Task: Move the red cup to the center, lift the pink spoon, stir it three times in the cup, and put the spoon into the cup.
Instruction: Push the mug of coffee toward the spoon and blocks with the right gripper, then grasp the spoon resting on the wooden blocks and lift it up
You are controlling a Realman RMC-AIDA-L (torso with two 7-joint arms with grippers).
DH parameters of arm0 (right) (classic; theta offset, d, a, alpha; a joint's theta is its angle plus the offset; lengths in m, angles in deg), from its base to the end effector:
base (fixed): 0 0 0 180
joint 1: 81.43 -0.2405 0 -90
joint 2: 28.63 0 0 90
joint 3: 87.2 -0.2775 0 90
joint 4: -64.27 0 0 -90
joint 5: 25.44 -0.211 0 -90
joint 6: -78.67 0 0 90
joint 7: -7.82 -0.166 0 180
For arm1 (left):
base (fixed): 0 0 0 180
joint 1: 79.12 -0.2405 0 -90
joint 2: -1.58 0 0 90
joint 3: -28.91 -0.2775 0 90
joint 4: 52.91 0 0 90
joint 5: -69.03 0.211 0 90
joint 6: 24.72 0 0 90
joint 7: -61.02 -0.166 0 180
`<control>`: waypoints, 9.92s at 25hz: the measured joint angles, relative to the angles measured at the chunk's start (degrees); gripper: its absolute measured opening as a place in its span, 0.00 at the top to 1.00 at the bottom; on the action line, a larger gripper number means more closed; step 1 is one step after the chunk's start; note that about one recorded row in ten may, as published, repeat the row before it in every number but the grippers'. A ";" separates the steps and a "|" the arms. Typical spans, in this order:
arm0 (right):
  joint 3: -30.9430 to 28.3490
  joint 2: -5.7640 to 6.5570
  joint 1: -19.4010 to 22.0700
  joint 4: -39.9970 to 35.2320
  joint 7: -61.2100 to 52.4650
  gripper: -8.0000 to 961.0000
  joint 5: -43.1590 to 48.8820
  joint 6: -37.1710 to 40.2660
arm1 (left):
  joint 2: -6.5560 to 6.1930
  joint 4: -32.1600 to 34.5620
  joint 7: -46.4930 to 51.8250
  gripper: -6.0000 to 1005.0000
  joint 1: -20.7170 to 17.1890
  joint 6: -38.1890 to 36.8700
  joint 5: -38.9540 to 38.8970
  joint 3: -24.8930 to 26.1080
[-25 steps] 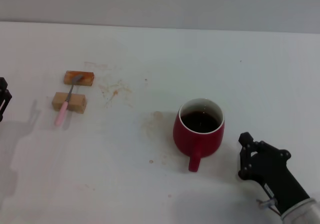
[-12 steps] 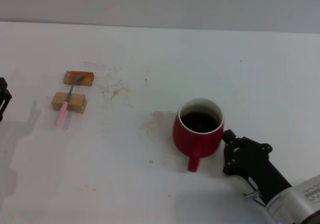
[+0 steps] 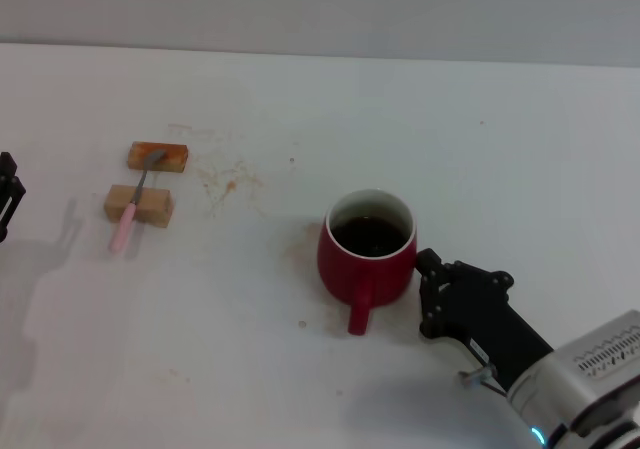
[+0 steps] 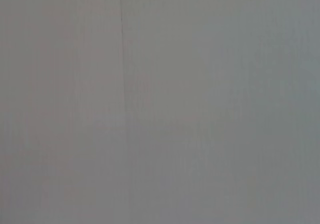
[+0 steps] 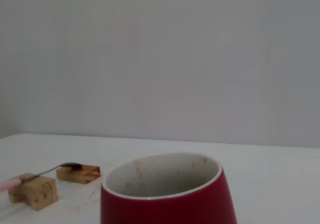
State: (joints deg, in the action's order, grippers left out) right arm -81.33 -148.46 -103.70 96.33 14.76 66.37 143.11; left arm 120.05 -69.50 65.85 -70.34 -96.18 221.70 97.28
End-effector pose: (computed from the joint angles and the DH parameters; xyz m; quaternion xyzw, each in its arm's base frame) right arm 0.2850 0.2606 -0.1616 -0.8122 0.2771 0.2753 0.4333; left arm -0.3876 0.2837 -0.0020 -0.6580 -0.2237 -0.2728 0.6653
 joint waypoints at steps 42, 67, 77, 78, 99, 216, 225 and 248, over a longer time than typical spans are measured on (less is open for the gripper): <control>-5.18 -0.05 -1.81 1.07 0.00 0.99 5.20 -4.10 | 0.01 0.25 0.00 0.17 0.73 0.45 0.00 0.00; -8.39 0.11 5.51 -2.11 0.01 0.99 4.83 2.58 | 0.15 -3.93 3.21 0.17 -2.91 -0.79 0.28 -11.60; -8.78 0.16 6.35 -2.09 0.41 0.99 4.83 5.73 | 0.09 -3.50 4.62 0.17 -2.76 2.08 0.16 -14.35; -8.76 0.21 6.39 -2.11 0.43 0.99 4.82 6.12 | 0.13 -3.49 4.65 0.17 -2.62 3.35 0.11 -14.36; -8.57 0.12 6.44 -2.18 0.31 0.99 4.78 6.45 | 0.13 -1.81 4.09 0.18 1.65 11.82 0.35 -15.87; -8.24 0.21 6.43 -2.33 0.00 0.99 5.22 6.36 | 0.18 -2.04 3.73 0.62 2.82 15.11 -0.09 -15.96; -8.24 0.21 6.44 -2.44 0.00 0.99 5.22 6.24 | 0.18 -2.04 3.74 0.62 2.91 15.29 -0.09 -16.16; -8.24 0.21 6.44 -2.44 0.00 0.99 5.22 5.88 | 0.22 -2.23 2.68 0.82 2.16 12.20 0.19 -15.16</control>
State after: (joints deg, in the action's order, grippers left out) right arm -89.58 -148.25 -97.25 93.89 14.76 71.59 148.99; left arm 120.27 -71.73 68.53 -68.18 -83.98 221.89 82.13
